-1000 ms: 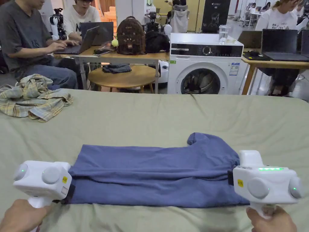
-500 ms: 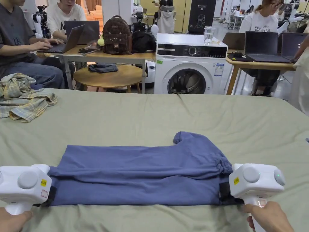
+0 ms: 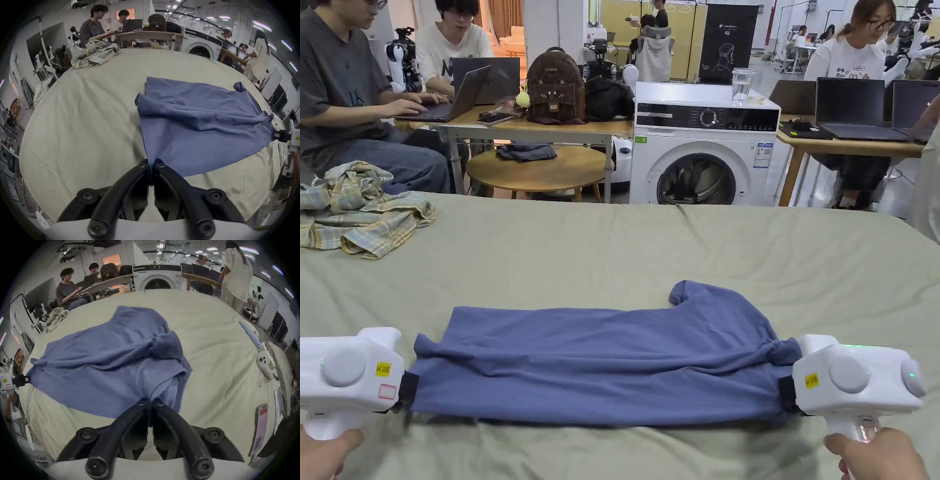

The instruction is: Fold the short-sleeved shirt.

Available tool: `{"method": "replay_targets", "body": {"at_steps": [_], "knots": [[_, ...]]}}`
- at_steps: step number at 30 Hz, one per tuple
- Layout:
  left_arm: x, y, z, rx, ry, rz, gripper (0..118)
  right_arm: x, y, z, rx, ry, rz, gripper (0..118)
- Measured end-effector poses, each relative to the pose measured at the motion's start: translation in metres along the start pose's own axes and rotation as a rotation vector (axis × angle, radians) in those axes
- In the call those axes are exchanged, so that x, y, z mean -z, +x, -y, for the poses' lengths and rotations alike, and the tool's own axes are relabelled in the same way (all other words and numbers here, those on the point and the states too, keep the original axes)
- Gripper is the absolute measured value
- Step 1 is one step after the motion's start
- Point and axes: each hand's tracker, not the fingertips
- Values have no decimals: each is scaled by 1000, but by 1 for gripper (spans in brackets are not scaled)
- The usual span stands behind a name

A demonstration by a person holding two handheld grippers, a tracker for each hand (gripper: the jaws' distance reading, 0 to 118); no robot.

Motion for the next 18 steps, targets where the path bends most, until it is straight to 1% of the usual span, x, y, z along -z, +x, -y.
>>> {"method": "replay_targets", "body": {"at_steps": [3,5,9,11,18], "knots": [[-15,-4,9,-6,13,4,0,-23,-4,13,-19,8,3,1],[-23,-8,18,-4,17,1,0,-32,-6,24,-43,-10,31,1],[-30,-15,40,-18,4,11,0,-44,-7,49,-47,-33,28,1],[-27,-15,50,-18,-14,9,0,-40,-9,60,-57,-69,41,1],[9,-11,73,5,-76,-22,0,-7,-10,77,-59,-93,83,1]]}}
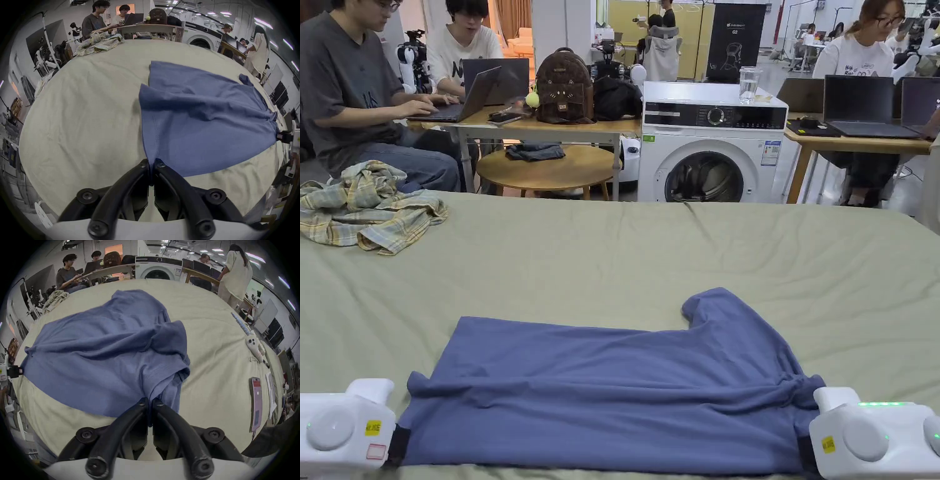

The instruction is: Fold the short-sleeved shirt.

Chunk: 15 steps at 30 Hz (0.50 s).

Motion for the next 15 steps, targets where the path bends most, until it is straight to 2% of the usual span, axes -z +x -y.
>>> {"method": "replay_targets", "body": {"at_steps": [5,7,8,9,10,15], "knots": [[4,2,0,-3,9,-17,0,3,-7,0,7,-4,15,4],[4,-2,-7,-20,11,-14,0,-10,-12,-2,-12,16,52,21],[-1,-2,-8,-28,22,-13,7,-19,-15,-5,-17,35,77,38],[-7,-1,-9,-29,47,-17,22,-28,-18,-9,-12,78,89,58],[-14,1,-11,-25,84,-11,29,-38,-20,-12,-6,130,90,59],[-52,14,-22,-29,285,58,32,-76,-45,-38,13,332,50,59]]}}
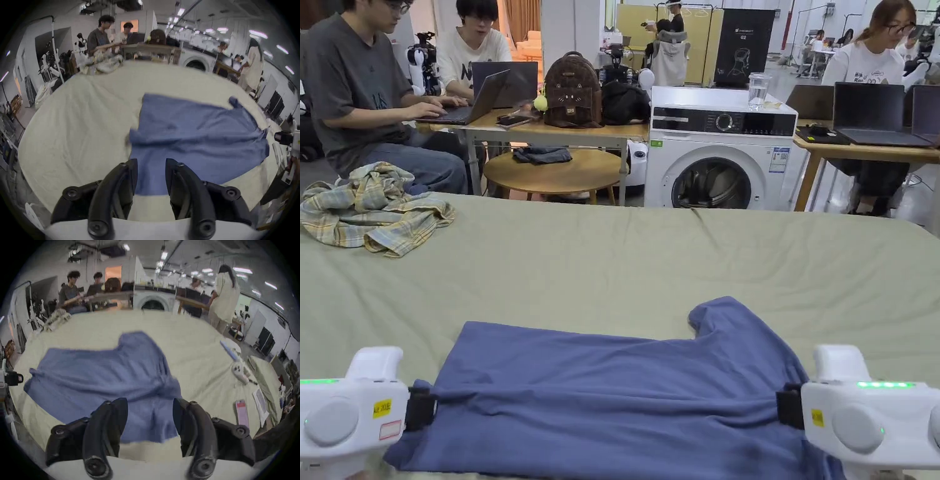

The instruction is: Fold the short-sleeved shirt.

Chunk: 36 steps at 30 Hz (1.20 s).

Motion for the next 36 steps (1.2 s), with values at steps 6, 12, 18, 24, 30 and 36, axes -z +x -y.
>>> {"method": "replay_targets", "body": {"at_steps": [6,12,18,24,30,36], "knots": [[-21,38,-7,92,243,-52,27,-5,-45,-16,-7,234,-11,0],[-10,59,-18,99,291,-96,0,15,-69,-27,64,245,-74,0],[27,45,-59,55,190,-45,0,37,-80,-36,64,225,-105,0],[107,7,-127,36,-14,-30,0,57,-89,-46,32,187,-117,0],[183,-24,-164,-5,-206,-17,24,81,-90,-48,11,133,-113,0],[222,-30,-173,-78,-279,5,58,97,-86,-43,-11,92,-96,0]]}}
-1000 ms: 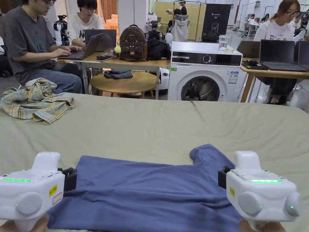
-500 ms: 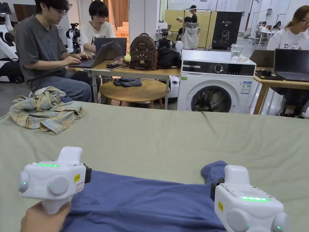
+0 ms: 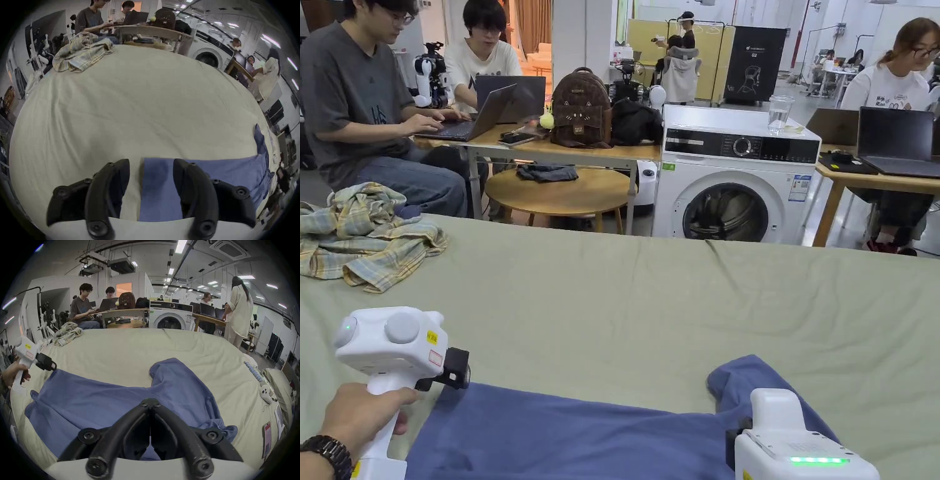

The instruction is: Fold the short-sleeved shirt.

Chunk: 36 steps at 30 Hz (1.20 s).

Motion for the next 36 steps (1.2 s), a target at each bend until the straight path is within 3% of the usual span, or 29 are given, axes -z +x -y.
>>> {"method": "replay_targets", "body": {"at_steps": [4,6,8,9,13,16,23,24,28,31,33,36], "knots": [[29,12,5,61,-120,-84,57,5,6,4,-3,-18,12,0],[24,24,12,91,-35,-113,49,7,9,5,-5,-28,19,0],[25,28,9,101,-36,-125,11,9,12,6,-4,-37,25,0],[23,34,12,136,-7,-123,1,10,14,6,-2,-39,25,0],[12,38,22,199,8,-136,0,14,22,3,21,-57,27,0],[-7,20,22,109,89,-74,0,15,33,-6,29,-61,35,0],[-53,17,48,122,180,-18,0,50,80,-52,63,-149,58,0],[-56,16,52,113,196,-20,0,61,89,-59,60,-191,74,3],[-63,9,62,94,201,-5,0,106,124,-79,95,-324,43,52],[-65,8,66,91,198,-10,0,134,137,-81,64,-389,86,55],[-60,3,66,87,197,-6,0,151,145,-76,41,-421,64,55],[-63,7,70,89,195,-10,0,174,151,-62,60,-501,76,55]]}}
